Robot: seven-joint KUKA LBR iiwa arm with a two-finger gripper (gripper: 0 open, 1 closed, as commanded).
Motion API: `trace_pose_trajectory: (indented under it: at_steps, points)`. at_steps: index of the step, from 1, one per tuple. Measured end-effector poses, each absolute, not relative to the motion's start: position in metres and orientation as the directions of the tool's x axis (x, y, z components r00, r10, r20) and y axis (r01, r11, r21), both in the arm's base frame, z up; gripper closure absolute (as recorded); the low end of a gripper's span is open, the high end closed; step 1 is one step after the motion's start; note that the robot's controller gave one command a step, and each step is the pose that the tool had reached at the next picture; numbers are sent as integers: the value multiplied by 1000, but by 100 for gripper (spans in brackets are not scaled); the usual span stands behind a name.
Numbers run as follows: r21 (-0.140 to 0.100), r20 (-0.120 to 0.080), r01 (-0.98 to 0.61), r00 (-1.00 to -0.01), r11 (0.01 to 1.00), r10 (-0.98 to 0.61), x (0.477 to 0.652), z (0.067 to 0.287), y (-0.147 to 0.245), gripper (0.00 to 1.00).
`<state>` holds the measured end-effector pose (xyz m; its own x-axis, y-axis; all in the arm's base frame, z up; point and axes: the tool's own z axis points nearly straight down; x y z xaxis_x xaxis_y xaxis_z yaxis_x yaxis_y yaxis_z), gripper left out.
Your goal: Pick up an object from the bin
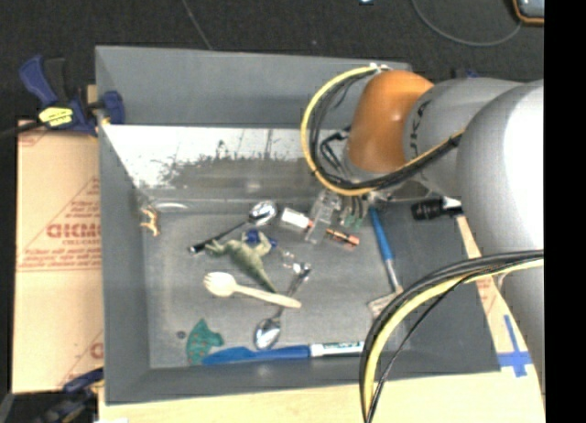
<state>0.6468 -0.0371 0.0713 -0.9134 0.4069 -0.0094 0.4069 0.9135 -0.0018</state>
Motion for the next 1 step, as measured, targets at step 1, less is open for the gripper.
trace_pose_trajectory:
  at_steps: [1]
  points:
    - [-3,-7,406,-914,914,406,646,87,-37,100]
